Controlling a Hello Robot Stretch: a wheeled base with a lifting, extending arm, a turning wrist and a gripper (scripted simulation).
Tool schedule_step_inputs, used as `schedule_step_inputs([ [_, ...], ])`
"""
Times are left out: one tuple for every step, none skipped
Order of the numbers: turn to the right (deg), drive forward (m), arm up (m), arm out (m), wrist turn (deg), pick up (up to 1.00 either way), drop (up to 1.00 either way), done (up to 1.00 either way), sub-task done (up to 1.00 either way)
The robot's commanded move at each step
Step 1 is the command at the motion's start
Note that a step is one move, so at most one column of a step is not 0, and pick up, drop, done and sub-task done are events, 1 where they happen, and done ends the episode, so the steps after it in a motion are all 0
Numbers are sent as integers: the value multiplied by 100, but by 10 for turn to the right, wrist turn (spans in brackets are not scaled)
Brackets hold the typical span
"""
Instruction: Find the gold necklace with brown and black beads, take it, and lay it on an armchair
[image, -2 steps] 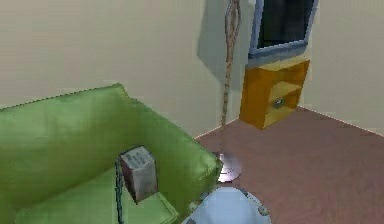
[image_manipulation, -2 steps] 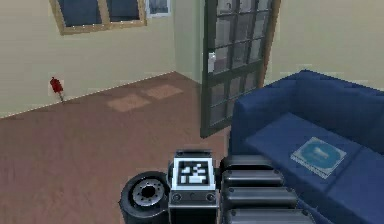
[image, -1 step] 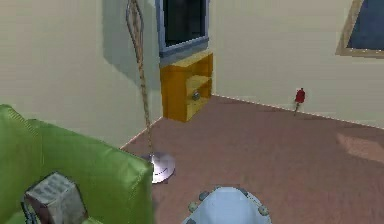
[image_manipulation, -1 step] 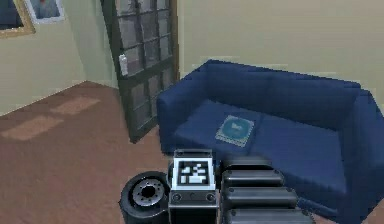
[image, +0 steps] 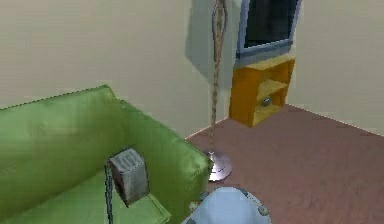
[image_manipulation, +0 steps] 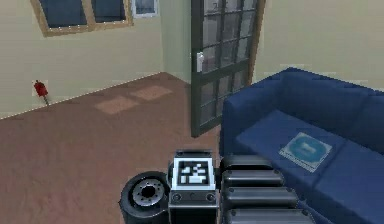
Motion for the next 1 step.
schedule_step_inputs([
  [180,0,0,0,0,0,0,0,0],
])
